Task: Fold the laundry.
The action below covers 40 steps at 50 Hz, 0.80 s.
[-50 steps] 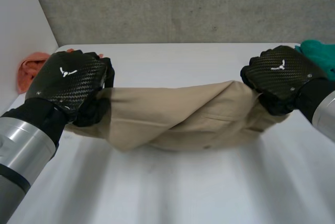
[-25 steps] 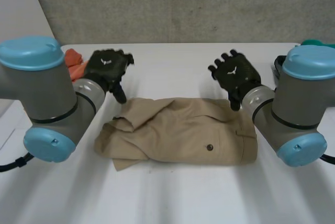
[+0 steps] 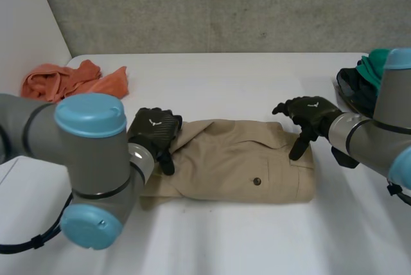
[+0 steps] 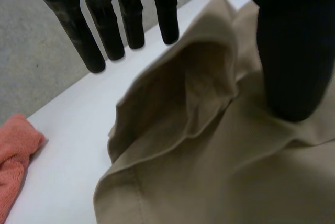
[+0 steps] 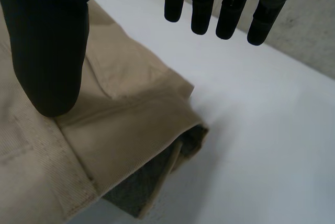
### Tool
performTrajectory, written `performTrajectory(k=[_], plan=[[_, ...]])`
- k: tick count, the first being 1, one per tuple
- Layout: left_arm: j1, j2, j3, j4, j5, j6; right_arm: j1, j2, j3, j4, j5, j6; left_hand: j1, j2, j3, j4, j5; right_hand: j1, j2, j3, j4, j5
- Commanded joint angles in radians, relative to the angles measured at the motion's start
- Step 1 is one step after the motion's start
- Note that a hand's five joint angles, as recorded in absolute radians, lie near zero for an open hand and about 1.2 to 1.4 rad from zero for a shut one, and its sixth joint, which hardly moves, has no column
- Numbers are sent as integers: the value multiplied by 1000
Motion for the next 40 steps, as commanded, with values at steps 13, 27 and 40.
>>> performTrajectory(k=[13, 27, 40], plan=[[80, -20, 50, 99, -5, 136, 13, 174, -170, 50, 14, 1, 941, 943, 950, 950, 945, 80, 77, 71, 71, 58], [59, 126, -2, -30, 7, 130, 15, 181, -198, 80, -3, -8, 293, 295, 302, 302, 297, 729, 725, 719, 719, 706], [74, 108, 27, -41, 18, 129, 17, 191, -193, 73, 6, -5, 219, 221, 228, 228, 223, 380, 376, 370, 370, 357]])
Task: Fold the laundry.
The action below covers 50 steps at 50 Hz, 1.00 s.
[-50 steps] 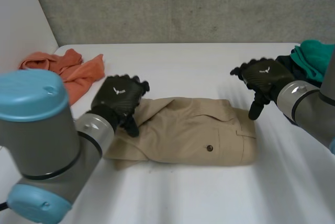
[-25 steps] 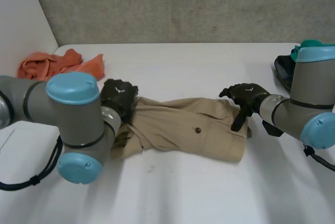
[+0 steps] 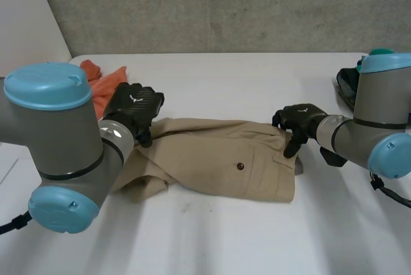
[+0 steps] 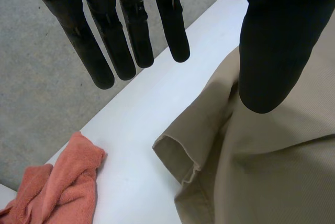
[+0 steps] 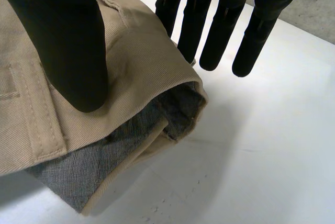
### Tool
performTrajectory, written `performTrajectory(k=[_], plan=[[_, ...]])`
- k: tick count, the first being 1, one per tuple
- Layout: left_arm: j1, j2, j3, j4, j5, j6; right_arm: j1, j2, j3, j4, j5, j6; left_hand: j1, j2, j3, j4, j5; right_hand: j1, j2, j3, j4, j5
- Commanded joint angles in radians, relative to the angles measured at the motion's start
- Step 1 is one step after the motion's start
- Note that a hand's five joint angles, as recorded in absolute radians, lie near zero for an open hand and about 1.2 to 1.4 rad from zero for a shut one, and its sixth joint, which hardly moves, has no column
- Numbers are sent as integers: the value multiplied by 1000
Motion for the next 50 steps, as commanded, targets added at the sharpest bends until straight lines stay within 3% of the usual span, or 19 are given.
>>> performTrajectory(k=[1, 4, 5, 7, 19, 25, 39, 50], plan=[[9, -25, 25, 6, 11, 2, 3, 5, 7, 0, 4, 0, 52, 57, 55, 61, 66, 72, 74, 78, 81, 97], [21, -57, 42, 9, 34, 0, 9, -2, 14, -2, 3, -1, 52, 57, 55, 61, 66, 245, 246, 250, 253, 270], [29, -78, 50, 9, 46, 0, 18, -8, 16, -3, 3, -1, 52, 57, 55, 61, 66, 493, 494, 498, 501, 518], [36, -100, 61, 7, 57, 0, 24, -14, 20, -5, 4, -3, 52, 57, 55, 61, 66, 757, 759, 763, 766, 782], [96, -223, 163, 9, 94, 5, 29, -130, 154, -91, 1, -89, 310, 316, 313, 319, 324, 758, 760, 764, 767, 783], [116, -266, 225, -2, 120, 5, 31, -169, 212, -122, 9, -212, 214, 219, 217, 223, 228, 758, 760, 764, 767, 783], [105, -126, 214, -76, 157, -24, 46, -166, 214, -122, 27, -224, 137, 143, 140, 146, 151, 758, 760, 764, 767, 783], [121, -273, 283, -79, 192, -23, 66, -167, 215, -122, 27, -222, 90, 96, 93, 99, 104, 758, 760, 764, 767, 783]])
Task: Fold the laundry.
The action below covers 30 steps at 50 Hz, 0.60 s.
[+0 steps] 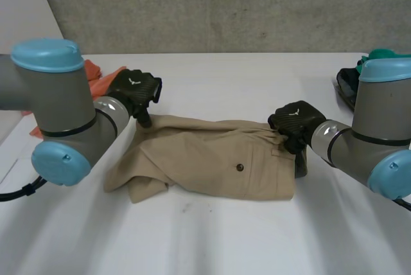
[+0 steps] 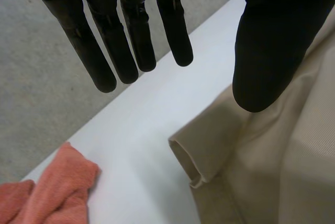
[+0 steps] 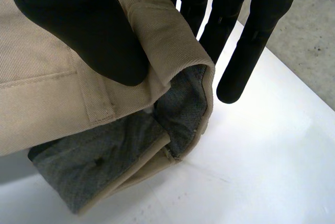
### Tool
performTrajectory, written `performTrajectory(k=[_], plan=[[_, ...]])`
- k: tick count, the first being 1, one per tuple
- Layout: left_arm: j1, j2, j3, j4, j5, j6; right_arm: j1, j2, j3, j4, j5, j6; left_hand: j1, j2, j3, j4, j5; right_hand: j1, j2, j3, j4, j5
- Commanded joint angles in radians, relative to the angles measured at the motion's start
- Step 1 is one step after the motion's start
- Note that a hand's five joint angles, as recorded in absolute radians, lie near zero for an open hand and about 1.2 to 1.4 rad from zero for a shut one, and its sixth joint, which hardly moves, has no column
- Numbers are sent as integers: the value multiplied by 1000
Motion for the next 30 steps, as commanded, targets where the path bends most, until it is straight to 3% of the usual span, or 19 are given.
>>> performTrajectory(k=[1, 5, 8, 9, 13, 23, 27, 30], plan=[[4, -112, 51, 0, 8, 4, 5, 0, 2, -2, -1, 2, 45, 52, 48, 54, 56, 300, 234, 218, 197, 232], [7, -164, 78, 1, 9, 7, 5, -3, 0, -3, -1, 3, 80, 87, 83, 89, 91, 300, 234, 218, 197, 232], [7, -181, 109, 3, 3, 8, 5, -6, 0, -6, -1, 2, 662, 669, 665, 671, 673, 300, 234, 218, 197, 232], [7, -180, 115, 1, 1, 8, 5, -7, -1, -11, 1, 2, 728, 735, 731, 737, 739, 300, 234, 218, 197, 232], [-7, -146, 123, 3, -5, 4, 5, -42, -11, -20, 1, -7, 728, 736, 732, 738, 740, 300, 234, 218, 197, 232], [-35, 358, -56, -34, -35, 8, -4, -361, -11, -5, -24, -55, 728, 736, 732, 738, 740, 300, 234, 218, 197, 232], [-35, 536, -144, -152, -26, 13, -6, -478, -8, 89, -33, -133, 728, 736, 732, 738, 740, 300, 234, 218, 197, 232], [-33, 619, -205, -305, -19, 39, -30, -530, -11, 283, -40, -257, 728, 736, 732, 738, 740, 300, 234, 218, 197, 232]])
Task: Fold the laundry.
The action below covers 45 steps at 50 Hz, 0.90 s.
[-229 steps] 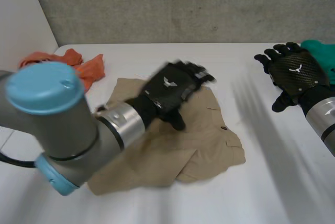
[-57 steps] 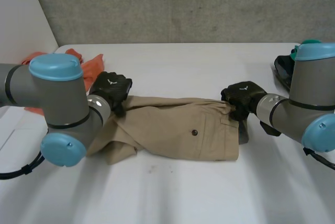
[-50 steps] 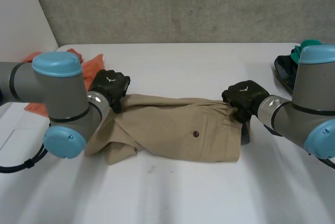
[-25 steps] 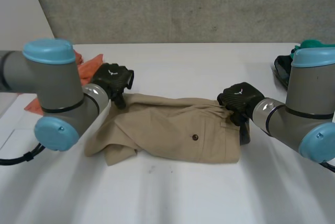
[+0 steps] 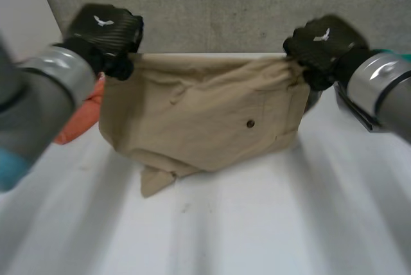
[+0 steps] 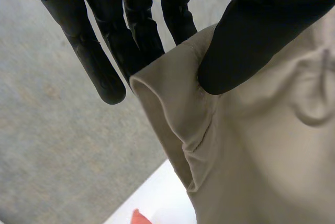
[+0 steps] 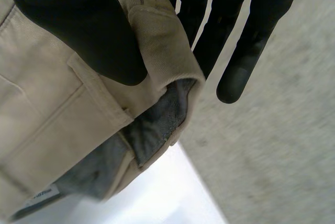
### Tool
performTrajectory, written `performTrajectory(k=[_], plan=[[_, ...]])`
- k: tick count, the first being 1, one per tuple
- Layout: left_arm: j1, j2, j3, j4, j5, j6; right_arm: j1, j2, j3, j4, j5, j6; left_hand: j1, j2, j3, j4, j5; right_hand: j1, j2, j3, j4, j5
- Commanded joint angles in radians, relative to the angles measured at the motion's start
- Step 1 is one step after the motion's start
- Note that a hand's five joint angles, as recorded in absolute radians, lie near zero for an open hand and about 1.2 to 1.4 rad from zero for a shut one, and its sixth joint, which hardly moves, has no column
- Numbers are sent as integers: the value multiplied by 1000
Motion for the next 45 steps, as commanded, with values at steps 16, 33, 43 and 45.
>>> performTrajectory(k=[16, 33, 43, 45], plan=[[7, -267, -62, -77, -6, 89, -26, 191, 69, 298, 60, -423, 239, 200, 207, 201, 247, 300, 228, 203, 196, 225], [-11, -249, 334, 624, -127, 91, 36, 214, -149, -822, 189, -245, 239, 200, 207, 201, 247, 300, 228, 203, 196, 225], [-16, -189, -28, 582, -128, 83, 21, 250, -97, -462, 77, -179, 239, 200, 207, 201, 247, 300, 228, 203, 196, 225], [-17, -189, -78, 569, -128, 82, 21, 273, -76, -422, 76, -178, 239, 200, 207, 201, 247, 300, 228, 203, 196, 225]])
